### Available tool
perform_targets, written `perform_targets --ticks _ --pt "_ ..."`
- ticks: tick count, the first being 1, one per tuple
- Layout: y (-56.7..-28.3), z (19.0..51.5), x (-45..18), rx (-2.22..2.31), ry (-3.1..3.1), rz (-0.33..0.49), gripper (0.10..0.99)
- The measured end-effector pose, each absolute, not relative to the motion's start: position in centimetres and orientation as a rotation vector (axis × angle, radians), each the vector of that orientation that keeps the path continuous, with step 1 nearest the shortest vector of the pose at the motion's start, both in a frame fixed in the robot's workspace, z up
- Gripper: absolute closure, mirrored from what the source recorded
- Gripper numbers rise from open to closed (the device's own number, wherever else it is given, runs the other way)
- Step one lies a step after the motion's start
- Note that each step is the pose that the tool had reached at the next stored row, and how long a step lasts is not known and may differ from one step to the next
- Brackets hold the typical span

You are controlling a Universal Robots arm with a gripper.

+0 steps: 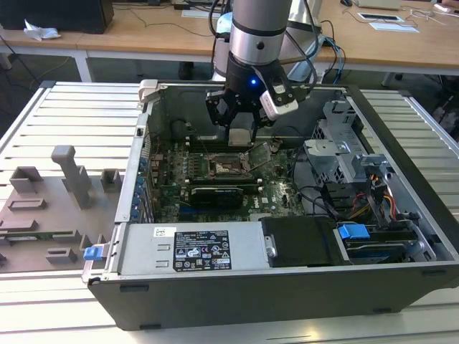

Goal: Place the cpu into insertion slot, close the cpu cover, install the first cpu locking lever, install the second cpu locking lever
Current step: 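Place the cpu into insertion slot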

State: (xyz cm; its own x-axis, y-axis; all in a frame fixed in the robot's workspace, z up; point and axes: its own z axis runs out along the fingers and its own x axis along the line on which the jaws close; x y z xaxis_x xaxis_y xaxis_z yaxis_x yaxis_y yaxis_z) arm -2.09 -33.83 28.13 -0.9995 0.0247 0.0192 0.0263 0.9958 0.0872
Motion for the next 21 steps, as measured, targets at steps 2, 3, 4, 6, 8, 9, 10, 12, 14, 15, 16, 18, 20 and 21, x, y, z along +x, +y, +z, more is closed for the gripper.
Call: perform_targets --ticks 2,3,4,6,8,9,10,12,14,15,16,18,20,21 --pt "-33.8 27.9 -2.1 -0.04 -3.12 -0.137 0.541" --pt "-33.8 27.8 -2.1 -0.04 -3.12 -0.137 0.541" --pt "-33.8 27.8 -2.1 -0.04 -3.12 -0.137 0.541" --pt "-33.8 27.4 -2.1 -0.04 -3.12 -0.137 0.541" --pt "-33.8 27.0 -2.1 -0.04 -3.12 -0.137 0.541" --pt "-33.8 26.9 -2.1 -0.04 -3.12 -0.137 0.541" --pt "-33.8 26.8 -2.1 -0.04 -3.12 -0.137 0.541" --pt "-33.8 26.6 -2.1 -0.04 -3.12 -0.137 0.541" --pt "-33.8 26.4 -2.1 -0.04 -3.12 -0.137 0.541" --pt "-33.8 26.3 -2.1 -0.04 -3.12 -0.137 0.541" --pt "-33.8 26.2 -2.1 -0.04 -3.12 -0.137 0.541" --pt "-33.8 26.0 -2.1 -0.04 -3.12 -0.137 0.541" --pt "-33.8 25.8 -2.1 -0.04 -3.12 -0.137 0.541" --pt "-33.8 25.8 -2.1 -0.04 -3.12 -0.137 0.541"
